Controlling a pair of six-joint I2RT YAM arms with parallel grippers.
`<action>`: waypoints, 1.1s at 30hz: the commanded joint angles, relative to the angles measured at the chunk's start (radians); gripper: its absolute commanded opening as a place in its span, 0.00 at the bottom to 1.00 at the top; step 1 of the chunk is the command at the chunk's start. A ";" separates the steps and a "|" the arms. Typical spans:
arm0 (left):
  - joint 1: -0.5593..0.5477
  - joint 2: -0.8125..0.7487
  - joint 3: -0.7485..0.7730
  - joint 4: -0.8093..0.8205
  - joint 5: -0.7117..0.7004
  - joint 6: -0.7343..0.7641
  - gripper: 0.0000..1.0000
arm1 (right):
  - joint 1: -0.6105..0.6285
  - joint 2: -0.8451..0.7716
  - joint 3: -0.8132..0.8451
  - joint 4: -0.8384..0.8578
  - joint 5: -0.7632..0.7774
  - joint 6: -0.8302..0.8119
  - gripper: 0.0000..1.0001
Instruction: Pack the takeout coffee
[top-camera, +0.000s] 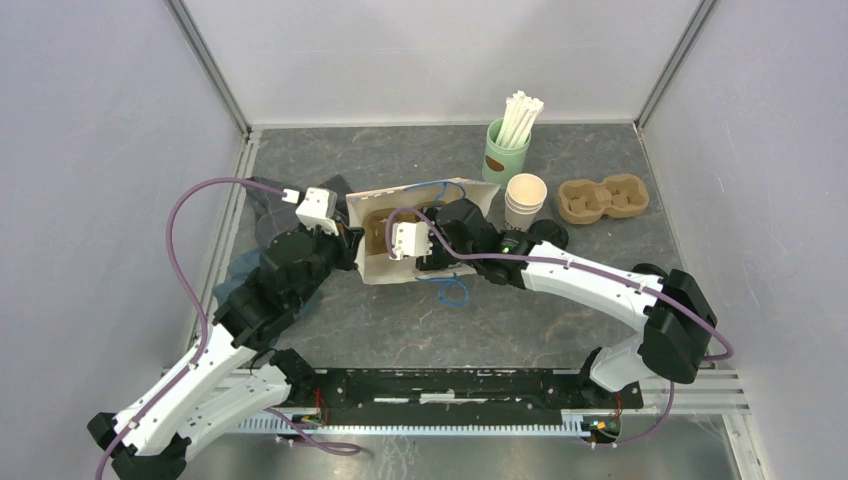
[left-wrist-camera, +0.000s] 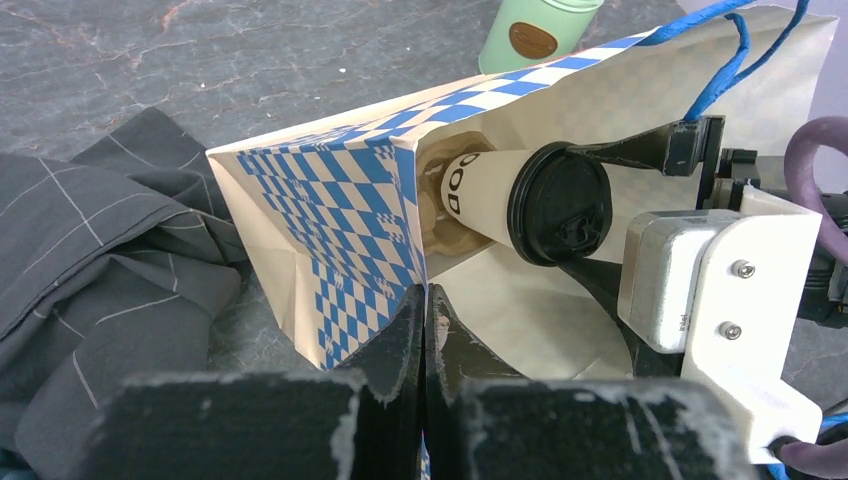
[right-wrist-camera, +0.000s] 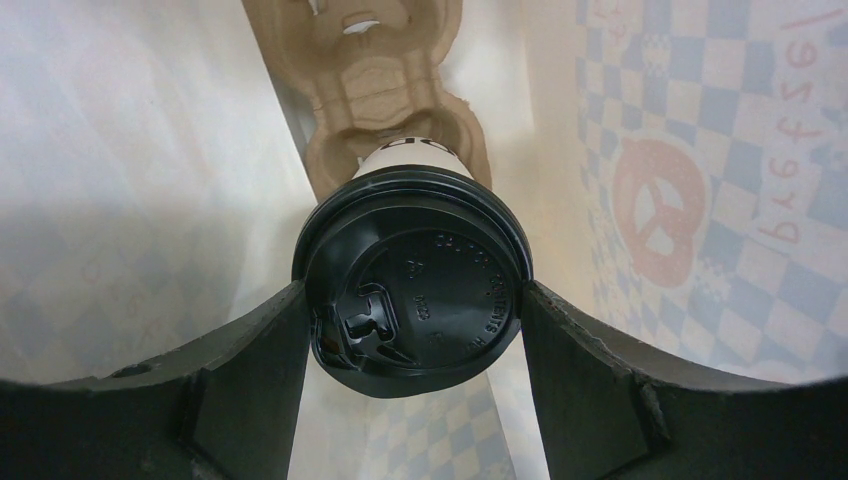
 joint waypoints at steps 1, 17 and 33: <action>-0.005 -0.002 0.006 0.006 -0.006 -0.025 0.02 | -0.010 0.010 0.051 0.079 -0.016 -0.022 0.67; -0.004 -0.008 0.009 -0.027 -0.003 -0.040 0.02 | -0.038 0.068 0.045 0.090 -0.120 0.013 0.67; -0.004 -0.007 0.041 -0.114 0.056 -0.172 0.02 | -0.038 0.106 0.024 0.183 -0.054 0.043 0.68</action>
